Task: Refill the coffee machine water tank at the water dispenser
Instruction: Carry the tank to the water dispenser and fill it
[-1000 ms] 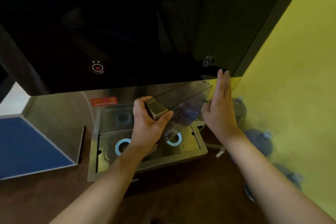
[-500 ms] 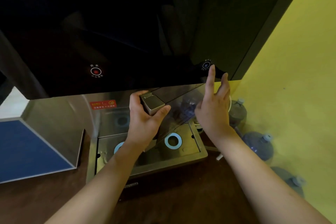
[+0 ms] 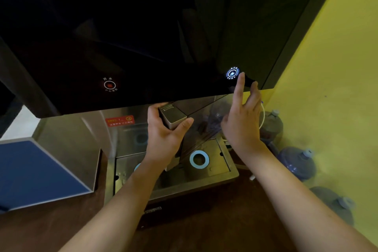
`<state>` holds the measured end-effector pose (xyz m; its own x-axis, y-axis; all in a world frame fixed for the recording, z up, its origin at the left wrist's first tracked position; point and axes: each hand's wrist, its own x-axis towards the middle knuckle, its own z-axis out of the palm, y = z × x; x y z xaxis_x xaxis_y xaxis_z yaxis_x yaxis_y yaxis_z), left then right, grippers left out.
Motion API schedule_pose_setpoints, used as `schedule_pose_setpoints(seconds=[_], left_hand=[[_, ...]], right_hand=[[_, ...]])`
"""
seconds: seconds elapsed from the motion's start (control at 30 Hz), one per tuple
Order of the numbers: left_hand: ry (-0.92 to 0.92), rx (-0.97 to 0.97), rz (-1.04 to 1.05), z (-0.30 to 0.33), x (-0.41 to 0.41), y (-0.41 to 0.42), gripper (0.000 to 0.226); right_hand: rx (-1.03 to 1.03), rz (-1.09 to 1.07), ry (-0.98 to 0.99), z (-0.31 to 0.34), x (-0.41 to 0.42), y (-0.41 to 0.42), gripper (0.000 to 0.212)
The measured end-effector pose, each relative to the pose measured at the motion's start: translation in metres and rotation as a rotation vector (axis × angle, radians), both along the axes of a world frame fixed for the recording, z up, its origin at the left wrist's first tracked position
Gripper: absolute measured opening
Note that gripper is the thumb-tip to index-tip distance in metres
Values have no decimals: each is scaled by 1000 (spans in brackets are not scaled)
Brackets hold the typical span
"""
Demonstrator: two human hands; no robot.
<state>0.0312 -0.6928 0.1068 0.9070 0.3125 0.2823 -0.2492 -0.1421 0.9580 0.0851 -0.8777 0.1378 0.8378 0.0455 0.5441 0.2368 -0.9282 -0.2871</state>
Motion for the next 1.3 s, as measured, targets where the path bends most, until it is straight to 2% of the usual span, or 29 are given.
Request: schedule_pose_setpoints(seconds=[0.4, 0.73, 0.9, 1.3], left_hand=[[50, -19, -8, -6, 1, 2, 67], [70, -15, -17, -8, -1, 3, 80], [61, -10, -17, -5, -3, 2, 72], [59, -16, -20, -4, 0, 3, 71]], right_hand=[[5, 20, -3, 0, 0, -1, 106], [-1, 9, 2, 1, -1, 0, 109], [-7, 1, -2, 1, 0, 1, 110], [-4, 5, -6, 0, 1, 2, 109]])
